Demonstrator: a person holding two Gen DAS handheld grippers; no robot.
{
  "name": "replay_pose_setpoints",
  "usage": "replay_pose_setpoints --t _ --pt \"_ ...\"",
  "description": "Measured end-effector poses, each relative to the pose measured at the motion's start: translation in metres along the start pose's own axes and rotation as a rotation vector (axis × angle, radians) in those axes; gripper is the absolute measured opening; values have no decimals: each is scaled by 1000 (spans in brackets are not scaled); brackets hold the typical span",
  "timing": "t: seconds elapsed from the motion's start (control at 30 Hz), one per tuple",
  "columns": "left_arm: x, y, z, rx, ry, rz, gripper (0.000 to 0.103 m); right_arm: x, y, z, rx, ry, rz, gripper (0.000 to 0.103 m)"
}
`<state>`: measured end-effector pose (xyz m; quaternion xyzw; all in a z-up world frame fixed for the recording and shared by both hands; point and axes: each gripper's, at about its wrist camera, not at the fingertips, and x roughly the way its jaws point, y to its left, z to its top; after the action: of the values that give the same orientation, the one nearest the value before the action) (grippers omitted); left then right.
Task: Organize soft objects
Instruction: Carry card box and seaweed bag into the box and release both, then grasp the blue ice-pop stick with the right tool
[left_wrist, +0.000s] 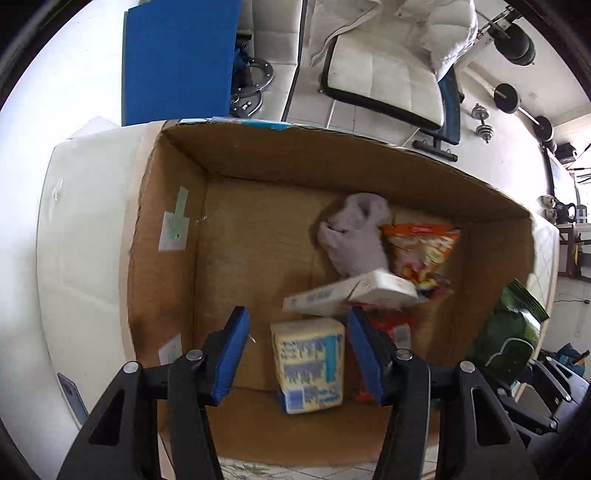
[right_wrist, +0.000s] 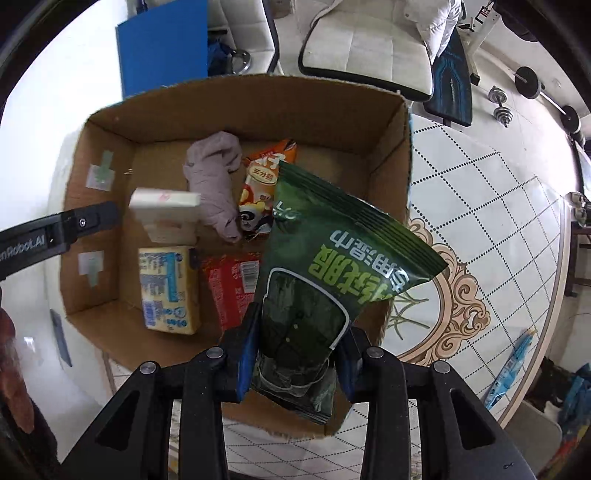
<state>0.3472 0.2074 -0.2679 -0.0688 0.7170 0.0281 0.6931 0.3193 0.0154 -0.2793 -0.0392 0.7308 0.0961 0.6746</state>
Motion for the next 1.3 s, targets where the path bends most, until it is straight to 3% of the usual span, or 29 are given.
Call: replay_pose_setpoints --t 0.17,0.23,0.3,0.5,0.57,0.67,0.73,0.8,0.87,0.97,1.3 --pt "22 2 13 7 37 7 53 21 7 12 -3 55 -16 44" --pt "23 0 14 15 36 13 53 20 8 14 -6 43 -51 54" --pt "18 -3 11 25 19 40 53 16 7 15 2 25 -41 72" --pt "3 -9 -2 61 -6 45 54 4 1 12 47 9 12 73" --pt "-4 -9 -7 61 -29 44 58 -2 2 8 50 -1 26 73" --pt "-18 -10 -20 61 -70 49 84 -8 3 -1 59 -15 47 73" --pt "-29 -10 -31 61 -107 47 94 -12 6 -8 65 -28 50 75" --pt "-37 -12 -44 63 -137 52 95 -17 7 -19 67 -52 53 87" --pt "-43 -13 -57 64 -154 46 95 -21 8 -30 69 -73 48 94" --pt "-54 -14 -77 54 -189 41 95 -28 6 -48 76 -100 38 94" --pt "-90 -28 -139 86 -325 126 95 -59 -1 -108 100 -218 28 94"
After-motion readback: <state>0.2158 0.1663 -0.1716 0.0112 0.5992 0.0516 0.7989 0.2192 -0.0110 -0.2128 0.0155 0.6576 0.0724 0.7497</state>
